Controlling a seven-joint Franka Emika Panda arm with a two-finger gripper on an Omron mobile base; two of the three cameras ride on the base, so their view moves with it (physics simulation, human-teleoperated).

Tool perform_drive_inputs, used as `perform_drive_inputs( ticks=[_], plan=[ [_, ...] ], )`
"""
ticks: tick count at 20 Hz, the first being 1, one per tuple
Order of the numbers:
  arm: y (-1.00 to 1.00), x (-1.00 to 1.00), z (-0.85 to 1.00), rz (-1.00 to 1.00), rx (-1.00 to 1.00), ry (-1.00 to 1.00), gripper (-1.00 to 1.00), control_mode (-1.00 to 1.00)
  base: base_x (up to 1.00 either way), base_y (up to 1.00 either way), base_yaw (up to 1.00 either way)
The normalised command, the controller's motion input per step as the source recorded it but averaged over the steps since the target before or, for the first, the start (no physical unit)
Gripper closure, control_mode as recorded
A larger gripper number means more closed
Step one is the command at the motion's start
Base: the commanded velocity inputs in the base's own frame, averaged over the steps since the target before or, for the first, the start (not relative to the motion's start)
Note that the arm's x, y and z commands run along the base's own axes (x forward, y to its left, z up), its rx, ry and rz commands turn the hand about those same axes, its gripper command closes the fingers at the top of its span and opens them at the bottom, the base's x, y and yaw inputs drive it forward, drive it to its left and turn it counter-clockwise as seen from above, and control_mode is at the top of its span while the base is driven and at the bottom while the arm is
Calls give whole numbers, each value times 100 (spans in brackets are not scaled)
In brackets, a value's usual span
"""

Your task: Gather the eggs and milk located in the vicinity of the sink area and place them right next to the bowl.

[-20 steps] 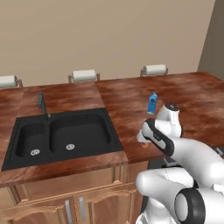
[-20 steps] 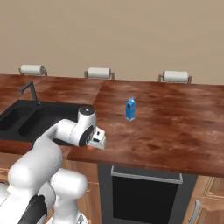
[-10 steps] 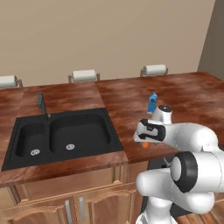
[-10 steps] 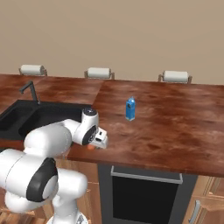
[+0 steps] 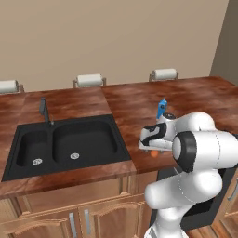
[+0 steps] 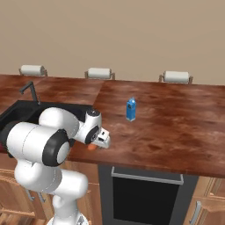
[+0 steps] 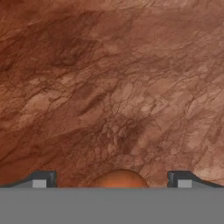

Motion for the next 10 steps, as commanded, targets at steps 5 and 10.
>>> perform_drive_inputs(
  ticks=[5, 10],
  plan=[
    [0, 1, -25, 0, 0, 1, -100, -100, 0, 0, 0],
    [0, 0, -16, 0, 0, 0, -100, -100, 0, 0, 0]
  ],
)
